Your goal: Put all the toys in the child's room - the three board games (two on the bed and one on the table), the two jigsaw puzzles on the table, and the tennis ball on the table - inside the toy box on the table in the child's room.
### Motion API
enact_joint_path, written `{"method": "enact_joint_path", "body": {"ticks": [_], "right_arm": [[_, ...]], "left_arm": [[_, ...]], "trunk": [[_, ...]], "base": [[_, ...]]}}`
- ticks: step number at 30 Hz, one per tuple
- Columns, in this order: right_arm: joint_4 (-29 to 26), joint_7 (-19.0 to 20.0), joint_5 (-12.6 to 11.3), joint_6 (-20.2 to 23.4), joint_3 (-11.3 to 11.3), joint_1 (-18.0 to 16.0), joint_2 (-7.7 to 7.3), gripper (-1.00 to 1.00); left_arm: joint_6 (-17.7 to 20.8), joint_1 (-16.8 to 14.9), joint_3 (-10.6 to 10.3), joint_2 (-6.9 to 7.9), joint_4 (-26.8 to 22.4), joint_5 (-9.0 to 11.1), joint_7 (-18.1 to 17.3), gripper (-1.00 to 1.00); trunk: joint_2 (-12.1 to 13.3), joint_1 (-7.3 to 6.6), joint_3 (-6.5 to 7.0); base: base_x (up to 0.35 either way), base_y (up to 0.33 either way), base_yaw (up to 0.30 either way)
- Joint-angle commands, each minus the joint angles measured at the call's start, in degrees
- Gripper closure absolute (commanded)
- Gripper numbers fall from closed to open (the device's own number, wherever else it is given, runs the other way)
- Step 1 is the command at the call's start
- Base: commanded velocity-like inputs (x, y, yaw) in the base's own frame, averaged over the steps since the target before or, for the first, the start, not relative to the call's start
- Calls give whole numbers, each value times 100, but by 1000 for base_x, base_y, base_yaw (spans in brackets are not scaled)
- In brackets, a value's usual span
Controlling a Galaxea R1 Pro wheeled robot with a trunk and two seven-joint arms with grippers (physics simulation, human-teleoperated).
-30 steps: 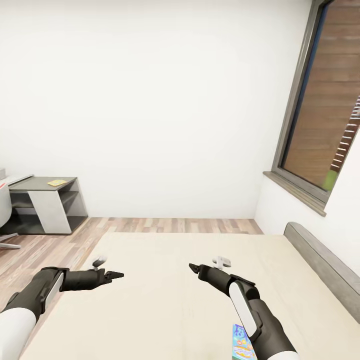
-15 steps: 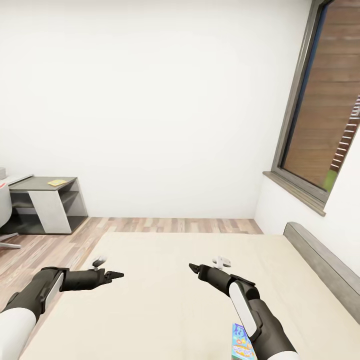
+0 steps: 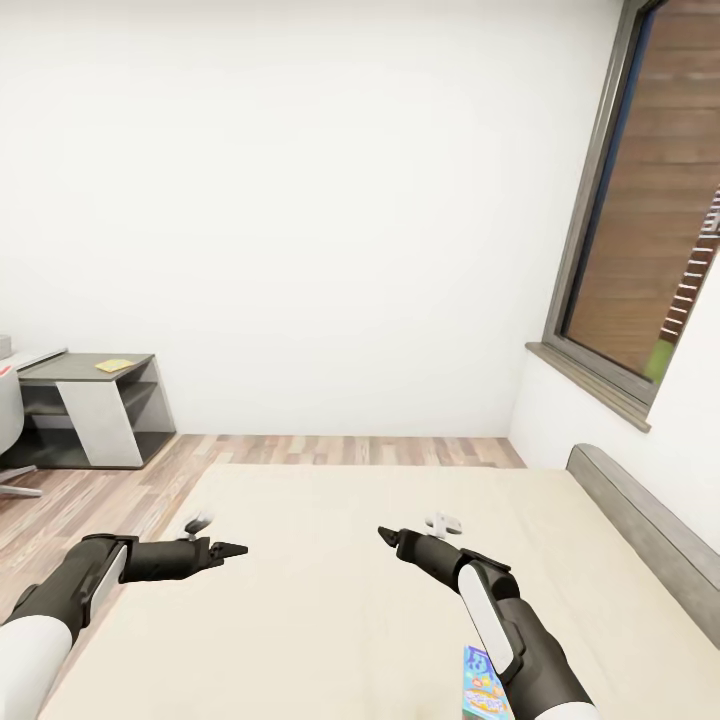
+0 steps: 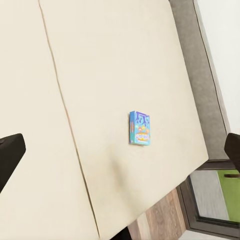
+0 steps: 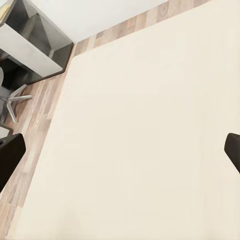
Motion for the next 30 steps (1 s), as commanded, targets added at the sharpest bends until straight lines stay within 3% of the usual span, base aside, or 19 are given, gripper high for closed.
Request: {"method": "enact_joint_path", "body": {"ticks": [1, 10, 30], "right_arm": [[-2, 9, -5, 26, -6, 0, 1, -100], [0, 8, -5, 26, -6, -1, 1, -100], [-3, 11, -5, 23, -6, 3, 1, -100]], "left_arm": [[50, -2, 22, -3, -1, -22, -28, -100], [45, -2, 22, -3, -1, -22, -28, -100], [44, -2, 14, -3, -1, -22, -28, -100]], "trunk": [[-4, 2, -3], [-4, 2, -3], [-4, 2, -3]], "base": [[-6, -7, 0], [-2, -70, 0], [0, -277, 0]]}}
